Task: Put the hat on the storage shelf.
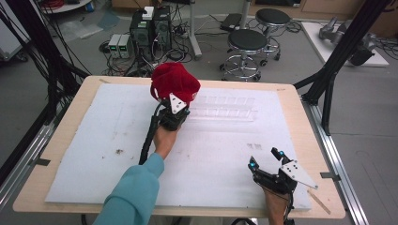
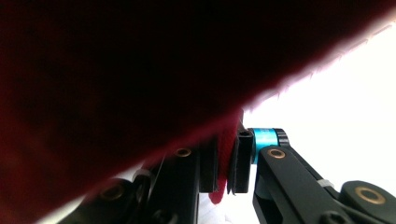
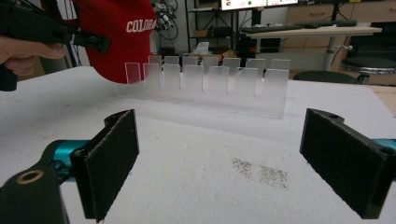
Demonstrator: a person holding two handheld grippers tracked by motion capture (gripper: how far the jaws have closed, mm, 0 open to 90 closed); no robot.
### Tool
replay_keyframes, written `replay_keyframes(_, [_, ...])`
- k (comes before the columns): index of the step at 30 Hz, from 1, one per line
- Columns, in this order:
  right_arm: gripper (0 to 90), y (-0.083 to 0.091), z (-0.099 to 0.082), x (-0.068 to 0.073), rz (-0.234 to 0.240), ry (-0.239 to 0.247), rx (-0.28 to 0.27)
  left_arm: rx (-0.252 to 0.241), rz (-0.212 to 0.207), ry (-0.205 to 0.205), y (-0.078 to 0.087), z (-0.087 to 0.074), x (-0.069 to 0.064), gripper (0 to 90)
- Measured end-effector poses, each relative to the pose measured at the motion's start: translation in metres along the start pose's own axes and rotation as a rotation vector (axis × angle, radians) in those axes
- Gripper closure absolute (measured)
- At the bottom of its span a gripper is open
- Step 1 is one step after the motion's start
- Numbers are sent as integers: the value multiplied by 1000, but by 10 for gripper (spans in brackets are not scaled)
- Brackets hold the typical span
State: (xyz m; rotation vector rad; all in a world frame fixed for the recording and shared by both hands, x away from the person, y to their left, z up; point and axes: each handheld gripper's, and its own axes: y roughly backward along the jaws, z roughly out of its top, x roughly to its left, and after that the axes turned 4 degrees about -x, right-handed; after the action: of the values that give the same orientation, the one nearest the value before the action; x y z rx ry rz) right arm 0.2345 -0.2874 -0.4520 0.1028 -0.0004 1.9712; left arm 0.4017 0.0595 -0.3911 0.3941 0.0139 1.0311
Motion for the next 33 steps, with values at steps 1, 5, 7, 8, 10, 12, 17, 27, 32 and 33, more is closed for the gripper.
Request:
replay_keyframes(1, [106, 0, 0, 0, 1, 0, -2, 3, -4, 3, 0, 0, 0, 842])
replay_keyframes(5, [106, 0, 0, -1, 2, -2, -4, 14, -3, 21, -2, -2, 1, 523])
replay_keyframes(7, [106, 0, 0, 0, 3, -5, -2, 11, 7, 34, -1, -1, 1, 337])
replay_keyframes(8, [106, 0, 0, -1, 2, -4, -4, 4, -2, 47, -1, -1, 2, 337])
replay_keyframes(10, [106, 0, 0, -1, 2, -1, -3, -3, -56, 77, -1, -1, 3, 190])
replay_keyframes(12, [106, 0, 0, -1, 2, -2, -3, 5, -103, 82, 1, -1, 2, 183])
replay_keyframes(17, [106, 0, 0, 0, -1, 9, -3, -9, -142, 92, 12, 1, 4, 155])
replay_keyframes(27, [106, 0, 0, 1, -9, 7, -4, -2, -203, 58, 47, -7, 12, 150])
replay_keyframes(32, [106, 0, 0, 1, -11, 13, 0, -28, -216, 30, 69, -18, 24, 150])
replay_keyframes(33, [106, 0, 0, 1, -11, 13, 0, -36, -222, 16, 74, -21, 28, 150])
